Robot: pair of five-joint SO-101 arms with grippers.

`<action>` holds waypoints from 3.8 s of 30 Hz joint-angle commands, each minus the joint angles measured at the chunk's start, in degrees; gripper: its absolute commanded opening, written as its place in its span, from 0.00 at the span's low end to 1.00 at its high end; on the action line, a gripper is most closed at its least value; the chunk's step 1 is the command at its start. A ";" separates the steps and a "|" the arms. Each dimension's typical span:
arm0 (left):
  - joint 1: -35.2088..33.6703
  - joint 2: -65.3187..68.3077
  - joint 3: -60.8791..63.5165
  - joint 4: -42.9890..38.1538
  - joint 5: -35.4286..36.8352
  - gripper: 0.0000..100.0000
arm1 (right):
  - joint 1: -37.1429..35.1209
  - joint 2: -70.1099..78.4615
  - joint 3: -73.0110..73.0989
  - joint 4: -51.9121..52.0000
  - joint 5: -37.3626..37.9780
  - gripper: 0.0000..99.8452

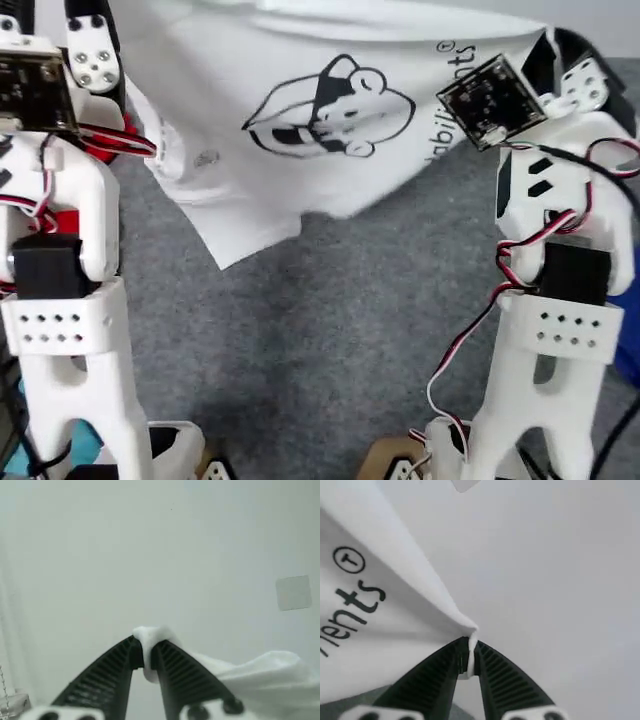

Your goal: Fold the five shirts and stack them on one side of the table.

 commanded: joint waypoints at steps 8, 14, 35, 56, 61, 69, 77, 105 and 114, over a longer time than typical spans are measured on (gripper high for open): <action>0.35 -5.71 -3.38 -1.41 -1.93 0.00 | 0.57 -4.62 -0.70 -0.66 3.34 0.01; 0.26 -11.52 -3.56 0.53 -2.73 0.00 | 0.57 -10.15 -0.62 6.46 6.07 0.01; 0.26 -28.75 3.30 43.69 -8.09 0.00 | 0.40 -31.96 8.97 36.53 11.08 0.01; -1.05 -29.19 63.43 20.66 -10.81 0.11 | -1.89 -32.31 58.55 5.76 20.84 0.01; -4.22 -28.84 52.44 25.41 -9.58 0.15 | 0.22 -32.48 58.46 5.76 20.84 0.01; -11.34 -28.75 50.33 29.98 -15.12 0.15 | 8.66 -32.22 59.78 5.76 24.62 0.01; -11.25 -28.84 63.78 30.68 -28.40 0.15 | 9.01 -32.48 60.31 5.76 25.49 0.04; 6.95 -28.22 55.16 70.59 -43.16 0.15 | 15.96 -32.57 50.37 34.59 4.40 0.20; 6.86 -0.09 40.13 75.96 -43.16 0.15 | 15.96 -32.57 50.37 34.59 -1.05 0.20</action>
